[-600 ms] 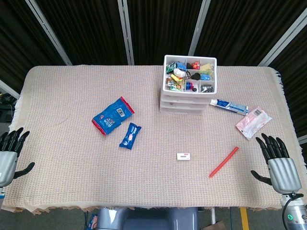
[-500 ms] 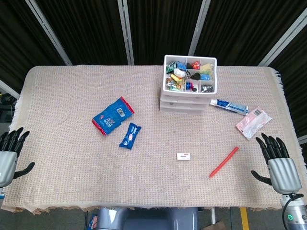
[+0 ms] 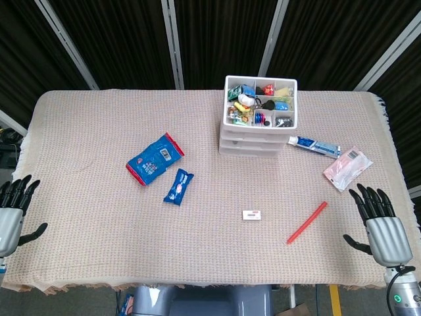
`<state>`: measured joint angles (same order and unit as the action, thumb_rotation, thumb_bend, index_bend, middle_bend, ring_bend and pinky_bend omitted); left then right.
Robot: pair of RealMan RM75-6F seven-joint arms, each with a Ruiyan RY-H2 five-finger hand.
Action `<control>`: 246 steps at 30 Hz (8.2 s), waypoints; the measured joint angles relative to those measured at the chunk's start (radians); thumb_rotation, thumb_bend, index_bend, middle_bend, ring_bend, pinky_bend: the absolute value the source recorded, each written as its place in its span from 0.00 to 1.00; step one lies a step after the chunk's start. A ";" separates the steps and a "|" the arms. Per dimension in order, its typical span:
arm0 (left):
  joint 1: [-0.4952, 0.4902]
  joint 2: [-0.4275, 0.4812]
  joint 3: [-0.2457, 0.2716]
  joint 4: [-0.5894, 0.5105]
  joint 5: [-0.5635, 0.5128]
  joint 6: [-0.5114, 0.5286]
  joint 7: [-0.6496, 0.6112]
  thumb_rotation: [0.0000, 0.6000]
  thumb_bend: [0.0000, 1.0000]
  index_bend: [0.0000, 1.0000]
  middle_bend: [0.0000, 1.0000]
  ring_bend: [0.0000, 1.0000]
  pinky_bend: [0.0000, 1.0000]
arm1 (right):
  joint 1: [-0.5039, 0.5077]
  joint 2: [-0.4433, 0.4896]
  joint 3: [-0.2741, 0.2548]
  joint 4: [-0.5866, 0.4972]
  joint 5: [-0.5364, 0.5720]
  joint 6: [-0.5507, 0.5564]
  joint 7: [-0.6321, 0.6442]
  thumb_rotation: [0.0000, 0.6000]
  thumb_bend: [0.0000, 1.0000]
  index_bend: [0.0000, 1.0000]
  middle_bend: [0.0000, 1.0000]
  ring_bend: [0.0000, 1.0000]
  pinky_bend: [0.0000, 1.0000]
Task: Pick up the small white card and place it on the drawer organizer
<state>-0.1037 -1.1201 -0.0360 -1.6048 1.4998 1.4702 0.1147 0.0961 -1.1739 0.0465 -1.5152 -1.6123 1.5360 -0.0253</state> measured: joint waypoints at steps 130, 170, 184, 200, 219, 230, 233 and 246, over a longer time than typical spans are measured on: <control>0.007 0.010 -0.007 0.007 0.011 0.028 -0.104 1.00 0.25 0.09 0.00 0.00 0.00 | 0.790 -0.553 0.658 0.007 1.487 -0.428 0.210 1.00 0.35 0.18 0.75 0.73 0.51; 0.005 0.016 -0.004 -0.010 0.001 0.010 -0.099 1.00 0.26 0.09 0.00 0.00 0.00 | 0.714 -0.541 0.710 -0.121 1.509 -0.440 0.165 1.00 0.35 0.35 0.75 0.73 0.51; 0.007 0.011 -0.003 -0.007 0.005 0.018 -0.094 1.00 0.25 0.09 0.00 0.00 0.00 | 0.621 -0.484 0.664 -0.264 1.498 -0.418 0.162 1.00 0.35 0.35 0.74 0.73 0.51; 0.010 0.002 -0.006 -0.001 0.009 0.031 -0.082 1.00 0.25 0.10 0.00 0.00 0.00 | 0.562 -0.450 0.506 -0.370 1.063 -0.251 0.081 1.00 0.35 0.23 0.72 0.71 0.51; 0.010 0.007 -0.006 -0.010 0.001 0.022 -0.092 1.00 0.25 0.11 0.00 0.00 0.00 | 0.595 -0.495 0.423 -0.203 0.929 -0.156 -0.138 1.00 0.35 0.23 0.72 0.71 0.51; 0.009 0.007 -0.006 -0.007 0.004 0.022 -0.089 1.00 0.26 0.11 0.00 0.00 0.00 | 0.607 -0.527 0.377 -0.085 0.863 -0.140 -0.231 1.00 0.35 0.33 0.72 0.71 0.51; 0.009 0.007 -0.007 -0.007 0.004 0.023 -0.090 1.00 0.26 0.11 0.00 0.00 0.00 | 0.608 -0.546 0.366 -0.052 0.837 -0.130 -0.247 1.00 0.35 0.38 0.72 0.71 0.51; 0.009 0.009 -0.006 -0.011 0.001 0.020 -0.090 1.00 0.26 0.11 0.00 0.00 0.00 | 0.606 -0.557 0.396 -0.046 0.810 -0.127 -0.279 1.00 0.35 0.48 0.72 0.71 0.51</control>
<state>-0.0945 -1.1114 -0.0423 -1.6154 1.5013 1.4899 0.0246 0.7016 -1.7310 0.4428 -1.5608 -0.8021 1.4091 -0.3044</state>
